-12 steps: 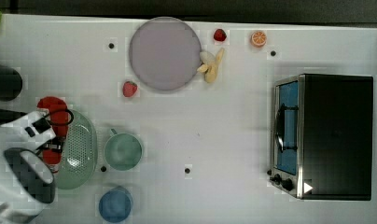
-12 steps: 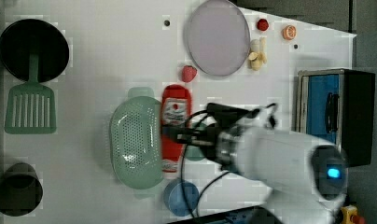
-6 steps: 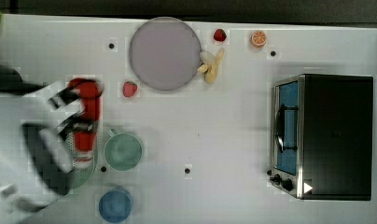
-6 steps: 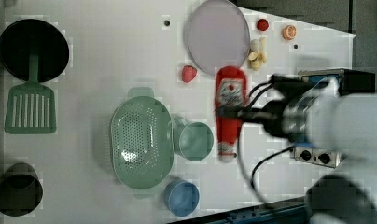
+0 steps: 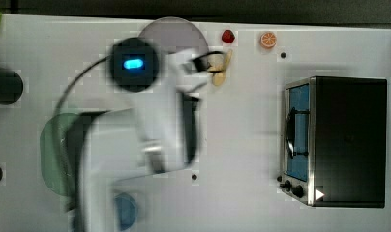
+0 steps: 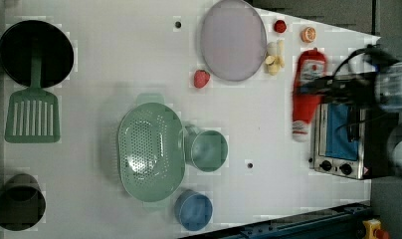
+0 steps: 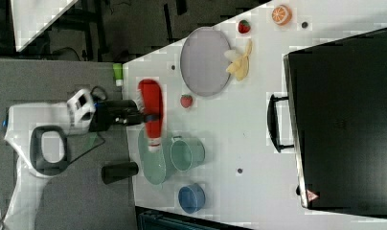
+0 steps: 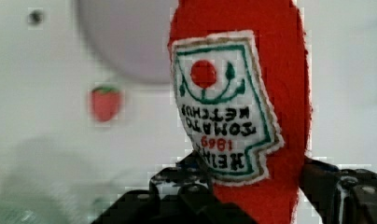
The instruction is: Pick ketchup from strainer and place it on the table
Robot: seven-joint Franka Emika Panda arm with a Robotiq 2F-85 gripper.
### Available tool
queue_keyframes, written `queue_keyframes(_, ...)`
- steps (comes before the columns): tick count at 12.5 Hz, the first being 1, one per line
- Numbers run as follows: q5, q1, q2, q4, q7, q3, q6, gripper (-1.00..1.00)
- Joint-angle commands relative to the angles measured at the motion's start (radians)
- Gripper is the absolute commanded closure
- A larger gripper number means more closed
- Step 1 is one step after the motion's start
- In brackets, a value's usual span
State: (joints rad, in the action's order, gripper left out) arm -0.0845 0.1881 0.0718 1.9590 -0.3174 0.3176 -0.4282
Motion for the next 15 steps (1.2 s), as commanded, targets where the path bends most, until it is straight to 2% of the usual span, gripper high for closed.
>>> queue_keyframes(1, 0.004, 0.036, -0.016, 0.002, -0.169, -0.082, 0.014, -0.13)
queue_keyframes(4, 0.004, 0.037, -0.011, 0.066, -0.195, -0.16, -0.004, -0.13)
queue_keyframes(7, 0.004, 0.038, -0.007, 0.159, -0.194, -0.193, -0.071, -0.13)
queue_keyframes(12, 0.004, 0.035, 0.027, 0.374, -0.189, -0.192, -0.353, -0.13)
queue_keyframes(15, 0.004, 0.033, 0.105, 0.413, -0.189, -0.189, -0.485, -0.13)
